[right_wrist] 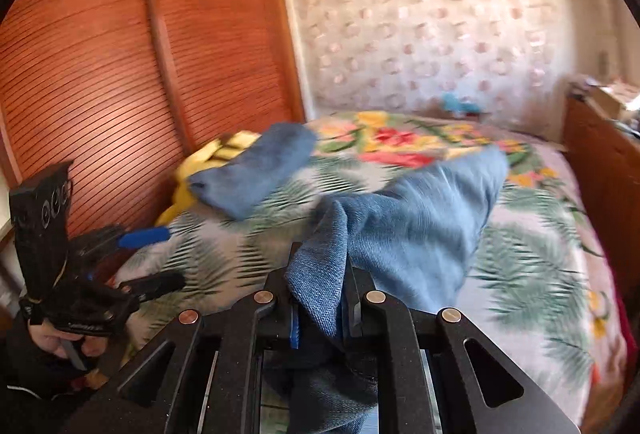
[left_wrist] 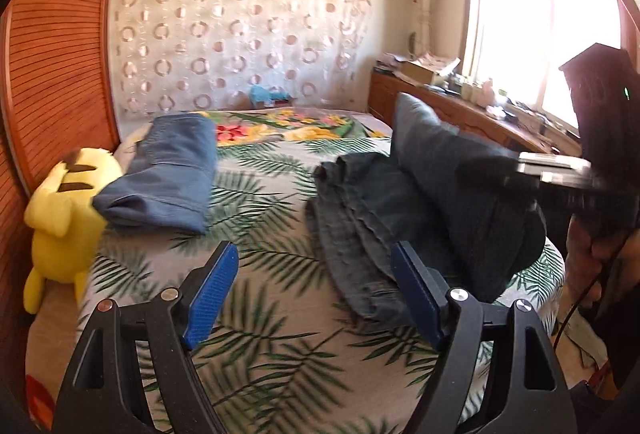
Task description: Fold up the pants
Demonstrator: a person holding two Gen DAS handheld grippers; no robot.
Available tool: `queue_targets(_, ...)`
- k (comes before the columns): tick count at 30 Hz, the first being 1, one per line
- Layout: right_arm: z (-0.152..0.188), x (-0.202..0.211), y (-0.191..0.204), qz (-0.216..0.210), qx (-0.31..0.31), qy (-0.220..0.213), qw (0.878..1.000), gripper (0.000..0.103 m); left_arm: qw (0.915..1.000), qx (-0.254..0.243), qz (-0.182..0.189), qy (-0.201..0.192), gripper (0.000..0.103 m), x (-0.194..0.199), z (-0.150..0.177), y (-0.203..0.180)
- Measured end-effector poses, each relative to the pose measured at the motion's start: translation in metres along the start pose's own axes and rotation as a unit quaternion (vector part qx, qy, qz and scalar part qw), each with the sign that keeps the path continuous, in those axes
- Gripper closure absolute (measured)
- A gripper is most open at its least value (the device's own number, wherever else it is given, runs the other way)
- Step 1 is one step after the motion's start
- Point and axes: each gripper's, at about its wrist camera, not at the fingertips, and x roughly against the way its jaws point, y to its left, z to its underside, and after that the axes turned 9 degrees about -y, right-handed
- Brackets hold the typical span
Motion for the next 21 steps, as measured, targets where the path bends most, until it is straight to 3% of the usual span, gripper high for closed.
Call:
queue_targets(10, 0.040, -0.074, 0.052, -0.074, 0.029, 0.108, 0.991, 0.090, 0.9991, 0.025, -0.034, -0.003, 0.024, 0.007, 0.007, 0.036)
queue_targets(17, 0.034, -0.088, 0.045, -0.073, 0.017, 0.108, 0.991, 0.084, 0.9993, 0.020, -0.033, -0.003, 0.024, 0.006, 0.008, 0.035)
queue_targets(21, 0.028, -0.061, 0.049, -0.069, 0.023, 0.104, 0.992, 0.077, 0.9992, 0.021, -0.033, -0.004, 0.024, 0.006, 0.008, 0.036)
